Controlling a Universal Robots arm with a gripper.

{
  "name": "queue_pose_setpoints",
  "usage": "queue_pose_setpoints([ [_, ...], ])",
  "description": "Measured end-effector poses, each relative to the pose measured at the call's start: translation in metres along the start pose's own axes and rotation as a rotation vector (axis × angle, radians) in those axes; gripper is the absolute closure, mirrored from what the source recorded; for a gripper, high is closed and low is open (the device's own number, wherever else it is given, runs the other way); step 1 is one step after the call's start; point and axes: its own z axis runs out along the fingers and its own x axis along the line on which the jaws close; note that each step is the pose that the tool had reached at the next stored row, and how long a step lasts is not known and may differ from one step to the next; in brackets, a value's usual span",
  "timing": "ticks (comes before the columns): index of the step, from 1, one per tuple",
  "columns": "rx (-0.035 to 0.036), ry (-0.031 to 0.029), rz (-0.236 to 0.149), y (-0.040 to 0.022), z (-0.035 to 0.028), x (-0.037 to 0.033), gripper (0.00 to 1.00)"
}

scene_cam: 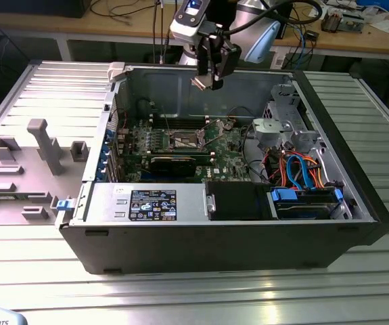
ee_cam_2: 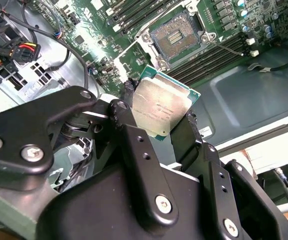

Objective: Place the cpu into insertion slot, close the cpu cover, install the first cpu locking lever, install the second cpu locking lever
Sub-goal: 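Place the cpu into insertion slot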

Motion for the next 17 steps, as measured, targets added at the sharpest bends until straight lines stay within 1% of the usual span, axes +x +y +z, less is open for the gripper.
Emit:
queue_pose_setpoints([
  [1,-0.0005,-0.0021,0.026,0.0000,0.0001,0.0000,0.46],
  [3,-0.0010,-0.0043,0.051,0.0000,0.0002,0.0000,0.46],
  [4,-0.0017,-0.0073,0.086,0.0000,0.0004,0.0000,0.46],
  [5,-0.0020,-0.0094,0.110,-0.0005,0.0005,0.0002,0.46],
  [8,-0.0023,-0.0109,0.125,-0.0019,0.0005,0.0010,0.46],
  [9,-0.0030,-0.0122,0.145,-0.0019,0.0009,0.0010,0.46],
  [10,-0.0034,-0.0147,0.173,-0.0020,0.0010,0.0009,0.46],
  [12,-0.0037,-0.0172,0.200,-0.0020,0.0012,0.0009,0.46],
  [13,-0.0043,-0.0199,0.232,-0.0020,0.0014,0.0009,0.46],
  [14,-0.0047,-0.0217,0.255,-0.0021,0.0019,0.0009,0.46],
  [17,-0.0050,-0.0239,0.279,-0.0021,0.0022,0.0009,0.46],
])
